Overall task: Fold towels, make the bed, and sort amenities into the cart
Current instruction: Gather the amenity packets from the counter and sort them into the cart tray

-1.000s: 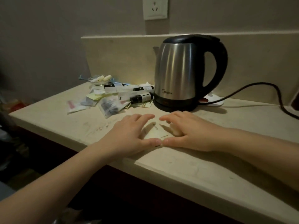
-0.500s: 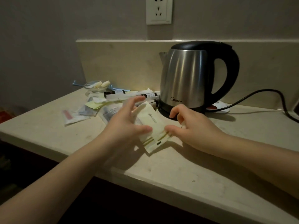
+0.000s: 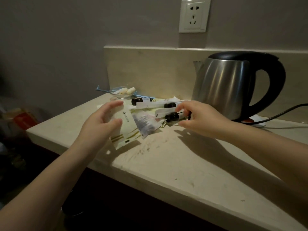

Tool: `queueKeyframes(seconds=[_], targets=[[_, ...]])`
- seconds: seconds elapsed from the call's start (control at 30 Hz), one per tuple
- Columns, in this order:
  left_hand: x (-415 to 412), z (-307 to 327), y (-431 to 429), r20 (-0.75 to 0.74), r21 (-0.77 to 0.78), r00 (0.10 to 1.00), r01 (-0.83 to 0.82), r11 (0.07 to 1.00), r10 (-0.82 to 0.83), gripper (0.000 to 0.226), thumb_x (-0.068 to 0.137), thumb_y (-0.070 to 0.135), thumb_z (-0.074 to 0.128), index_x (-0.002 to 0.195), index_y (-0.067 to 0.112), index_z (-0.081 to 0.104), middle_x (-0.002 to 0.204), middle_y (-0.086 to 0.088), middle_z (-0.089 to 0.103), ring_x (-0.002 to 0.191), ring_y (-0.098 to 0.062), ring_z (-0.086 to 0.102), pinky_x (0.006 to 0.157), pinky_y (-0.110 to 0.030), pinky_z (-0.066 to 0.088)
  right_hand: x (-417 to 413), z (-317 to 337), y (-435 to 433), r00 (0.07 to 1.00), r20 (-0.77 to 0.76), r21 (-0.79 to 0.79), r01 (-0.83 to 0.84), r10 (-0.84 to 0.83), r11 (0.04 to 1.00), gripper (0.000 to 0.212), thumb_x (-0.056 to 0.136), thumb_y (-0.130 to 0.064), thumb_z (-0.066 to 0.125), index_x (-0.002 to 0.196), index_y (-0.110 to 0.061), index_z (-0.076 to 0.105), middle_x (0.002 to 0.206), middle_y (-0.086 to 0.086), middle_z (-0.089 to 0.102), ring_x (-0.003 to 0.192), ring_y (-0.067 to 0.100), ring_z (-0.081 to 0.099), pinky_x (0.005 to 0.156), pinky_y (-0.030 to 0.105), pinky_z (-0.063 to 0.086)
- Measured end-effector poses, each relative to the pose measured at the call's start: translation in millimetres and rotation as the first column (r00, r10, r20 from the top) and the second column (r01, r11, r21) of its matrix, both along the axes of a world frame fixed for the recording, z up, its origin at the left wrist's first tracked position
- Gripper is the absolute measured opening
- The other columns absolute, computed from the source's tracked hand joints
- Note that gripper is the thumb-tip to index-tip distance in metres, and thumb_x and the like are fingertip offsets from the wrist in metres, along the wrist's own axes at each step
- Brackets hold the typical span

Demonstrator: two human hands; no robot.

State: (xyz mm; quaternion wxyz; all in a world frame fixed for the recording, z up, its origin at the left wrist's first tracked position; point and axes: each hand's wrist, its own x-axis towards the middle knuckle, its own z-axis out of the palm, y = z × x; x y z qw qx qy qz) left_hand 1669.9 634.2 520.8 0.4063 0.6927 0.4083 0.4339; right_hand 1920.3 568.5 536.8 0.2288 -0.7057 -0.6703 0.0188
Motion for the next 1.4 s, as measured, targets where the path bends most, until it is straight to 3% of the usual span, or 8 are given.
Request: queueKeyframes(seconds=[0.27,0.43,0.67,0.8,0.9,1.13,1.3,1.4], targets=[[-12,-8,19,-0.02,-0.041,0.99,-0.139,0.989,0.138,0.036,0.085,-0.003,0.045,0.088,0.026,0.065,0.091,0.011,0.059,0.081,-0.011,0.054,0.069,-0.033,0.052,-33,-4,52,0.917,0.371,-0.113,-0.115,0.149,0.987,0.089,0.065,-0.071,0.068,0.141,-0.044,0.03,0.13,-0.006,0.039,0.11,0.018,0.05,0.089,0.037,0.048],[-5,-15,24,-0.086,-0.111,0.993,-0.092,0.99,0.082,0.033,0.084,0.002,0.045,0.087,0.028,0.065,0.093,0.002,0.062,0.08,-0.02,0.059,0.065,-0.037,0.053,-40,-13,72,0.844,0.504,-0.138,-0.131,0.183,0.982,0.065,0.075,-0.08,0.044,0.125,-0.04,0.051,0.124,-0.007,0.045,0.105,0.017,0.053,0.08,0.036,0.049],[-5,-20,26,-0.024,-0.165,0.999,-0.042,0.985,0.038,0.039,0.077,0.002,0.045,0.08,0.033,0.069,0.088,-0.01,0.065,0.084,-0.039,0.064,0.074,-0.054,0.054,-48,-29,75,0.71,0.68,-0.02,-0.23,0.182,0.973,0.035,0.101,-0.041,0.032,0.105,-0.016,0.055,0.099,0.002,0.053,0.09,0.02,0.049,0.066,0.031,0.031],[-6,-19,23,-0.019,-0.138,0.999,-0.032,0.99,0.029,0.034,0.08,0.001,0.045,0.086,0.026,0.067,0.092,-0.008,0.065,0.086,-0.035,0.064,0.073,-0.051,0.055,-39,-37,75,0.825,0.553,0.347,-0.358,0.119,0.867,0.037,0.093,-0.032,0.037,0.074,-0.009,0.059,0.071,0.006,0.058,0.065,0.027,0.055,0.054,0.031,0.041],[-6,-17,20,-0.017,-0.116,1.0,-0.004,0.993,0.002,0.032,0.085,0.001,0.044,0.09,0.025,0.066,0.092,-0.002,0.064,0.077,-0.025,0.063,0.061,-0.037,0.053,-33,-25,70,0.89,0.455,0.584,-0.309,0.013,0.751,0.033,0.092,-0.025,0.043,0.066,-0.008,0.054,0.06,0.006,0.05,0.051,0.023,0.043,0.049,0.025,0.031],[5,-9,16,0.025,-0.036,0.999,0.049,0.998,-0.048,0.024,0.093,0.01,0.048,0.093,0.025,0.066,0.094,0.012,0.061,0.084,-0.015,0.056,0.079,-0.04,0.053,-33,29,51,0.993,0.095,0.743,-0.117,0.069,0.659,0.028,0.097,-0.03,0.037,0.072,-0.02,0.046,0.062,-0.015,0.036,0.054,0.004,0.035,0.05,0.017,0.028],[26,1,17,0.07,0.063,0.992,0.098,0.993,-0.103,0.019,0.096,0.026,0.049,0.104,0.023,0.066,0.101,0.015,0.063,0.099,-0.009,0.057,0.085,-0.031,0.051,-34,53,39,0.981,-0.161,0.813,0.07,0.108,0.578,0.033,0.101,-0.03,0.04,0.073,-0.015,0.05,0.061,-0.008,0.044,0.053,0.008,0.04,0.049,0.022,0.034],[49,15,8,0.244,-0.227,0.944,0.278,0.933,-0.222,0.036,0.093,0.048,0.048,0.111,0.021,0.064,0.115,0.002,0.062,0.106,-0.021,0.059,0.086,-0.042,0.053,-45,62,28,0.941,-0.308,0.838,0.199,0.14,0.509,0.037,0.099,-0.035,0.043,0.07,-0.013,0.051,0.057,-0.01,0.042,0.051,0.008,0.039,0.049,0.026,0.033]])
